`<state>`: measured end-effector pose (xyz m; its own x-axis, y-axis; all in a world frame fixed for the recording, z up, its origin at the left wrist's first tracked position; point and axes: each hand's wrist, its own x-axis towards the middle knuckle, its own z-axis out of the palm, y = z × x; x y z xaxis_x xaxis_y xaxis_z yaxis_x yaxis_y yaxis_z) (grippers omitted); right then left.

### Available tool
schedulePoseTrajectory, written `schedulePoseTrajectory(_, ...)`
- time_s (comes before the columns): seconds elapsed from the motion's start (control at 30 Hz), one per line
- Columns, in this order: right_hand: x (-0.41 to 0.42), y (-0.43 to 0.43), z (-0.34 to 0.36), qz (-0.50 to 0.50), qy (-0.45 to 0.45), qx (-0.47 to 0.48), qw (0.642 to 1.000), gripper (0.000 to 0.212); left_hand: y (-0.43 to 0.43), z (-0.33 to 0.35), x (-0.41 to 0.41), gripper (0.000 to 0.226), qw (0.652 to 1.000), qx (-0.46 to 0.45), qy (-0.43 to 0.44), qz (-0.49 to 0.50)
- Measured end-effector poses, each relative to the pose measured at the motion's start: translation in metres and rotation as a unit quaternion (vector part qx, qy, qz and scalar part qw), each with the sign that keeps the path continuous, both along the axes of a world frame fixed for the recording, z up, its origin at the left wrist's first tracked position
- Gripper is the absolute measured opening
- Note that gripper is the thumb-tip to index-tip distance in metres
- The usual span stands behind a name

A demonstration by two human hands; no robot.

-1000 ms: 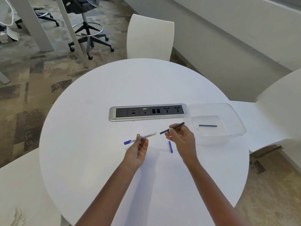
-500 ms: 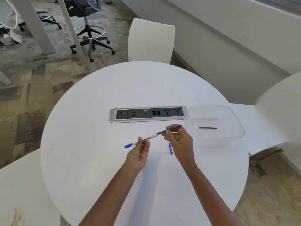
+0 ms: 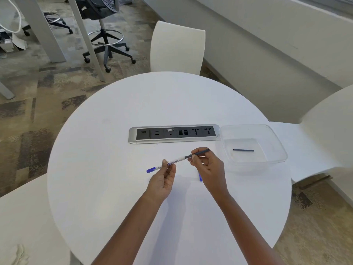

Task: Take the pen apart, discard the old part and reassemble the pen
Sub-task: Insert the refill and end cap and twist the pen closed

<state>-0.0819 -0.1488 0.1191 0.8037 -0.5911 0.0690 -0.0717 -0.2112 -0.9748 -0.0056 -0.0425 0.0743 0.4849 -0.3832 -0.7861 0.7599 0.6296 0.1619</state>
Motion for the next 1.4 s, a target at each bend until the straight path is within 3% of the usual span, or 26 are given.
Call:
schedulePoseTrajectory(0.2,0.004,-0.001,-0.002,0.036,0.032,-0.041,0.998,0.015,-0.002,0.002,0.001,0.017,1.0,0.002,-0.006,-0.007)
schedulePoseTrajectory(0.4,0.006,-0.017,-0.014,0.02,0.087,-0.067,0.994,0.033,0.001,0.006,0.002,0.017,1.0,-0.014,-0.01,-0.006)
schedulePoseTrajectory(0.6,0.001,-0.037,-0.06,-0.033,0.276,-0.133,0.951,0.014,0.007,0.008,0.005,0.017,1.0,-0.012,-0.014,-0.004)
schedulePoseTrajectory(0.77,-0.002,-0.035,-0.09,-0.004,0.387,-0.178,0.904,0.027,0.01,0.007,0.007,0.017,1.0,-0.012,-0.013,0.001)
schedulePoseTrajectory(0.9,0.001,-0.031,-0.093,-0.015,0.391,-0.214,0.895,0.015,0.012,0.008,0.009,0.017,1.0,-0.012,-0.013,0.004)
schedulePoseTrajectory(1.0,0.002,-0.03,-0.087,-0.025,0.369,-0.185,0.911,0.013,0.014,0.007,0.011,0.017,1.0,-0.006,-0.017,0.003)
schedulePoseTrajectory(1.2,0.001,-0.018,-0.038,-0.031,0.191,-0.079,0.978,0.005,0.013,0.004,0.011,0.016,1.0,0.001,-0.016,0.0)
schedulePoseTrajectory(1.4,-0.003,-0.003,-0.005,-0.004,0.098,-0.141,0.985,0.008,0.011,0.008,0.009,0.016,1.0,0.002,-0.007,0.001)
